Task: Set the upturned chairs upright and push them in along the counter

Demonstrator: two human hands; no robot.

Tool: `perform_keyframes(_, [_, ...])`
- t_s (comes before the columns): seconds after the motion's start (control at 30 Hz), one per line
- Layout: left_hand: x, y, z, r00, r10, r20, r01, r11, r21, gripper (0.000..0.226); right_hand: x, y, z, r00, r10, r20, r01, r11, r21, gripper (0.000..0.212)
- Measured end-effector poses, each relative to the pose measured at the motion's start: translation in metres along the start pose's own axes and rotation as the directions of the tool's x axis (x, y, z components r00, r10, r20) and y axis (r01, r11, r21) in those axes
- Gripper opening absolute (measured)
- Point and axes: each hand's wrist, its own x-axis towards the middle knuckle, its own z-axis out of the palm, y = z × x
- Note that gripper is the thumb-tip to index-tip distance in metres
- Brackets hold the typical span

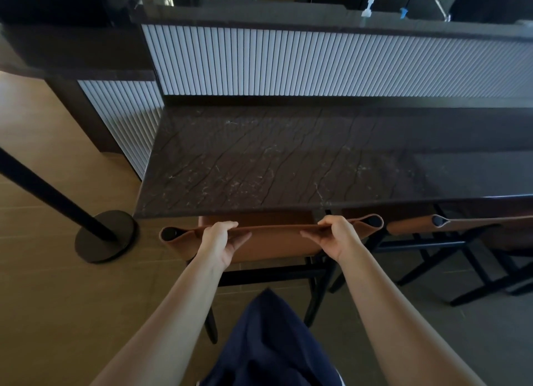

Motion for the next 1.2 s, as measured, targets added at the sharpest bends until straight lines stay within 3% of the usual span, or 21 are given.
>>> perform_keyframes(0.47, [0.008, -0.003, -0.017, 0.998, 0.061, -0.004, -0.061, 0.997, 0.049, 0.023, -0.001, 0.02, -0.009, 1.0, -0.007, -0.004, 0.007, 1.0, 0.005, 0.03])
perform_keyframes(0.57, [0.015, -0.004, -0.016, 0.998, 0.057, 0.005, -0.057, 0.997, 0.053, 0.022, 0.011, 0.021, -0.015, 0.999, 0.007, 0.033, -0.007, 1.0, 0.011, 0.021])
perform_keyframes(0.83, [0.049, -0.008, 0.001, 0.998, 0.059, -0.003, -0.059, 0.998, 0.018, 0.031, 0.05, 0.006, -0.009, 1.0, 0.015, 0.023, -0.015, 1.0, 0.001, 0.026])
perform_keyframes(1.2, [0.063, -0.047, 0.002, 0.99, -0.131, -0.045, 0.127, 0.988, -0.091, 0.02, 0.066, 0.01, -0.041, 0.992, 0.111, -0.061, -0.11, 0.994, 0.011, 0.023])
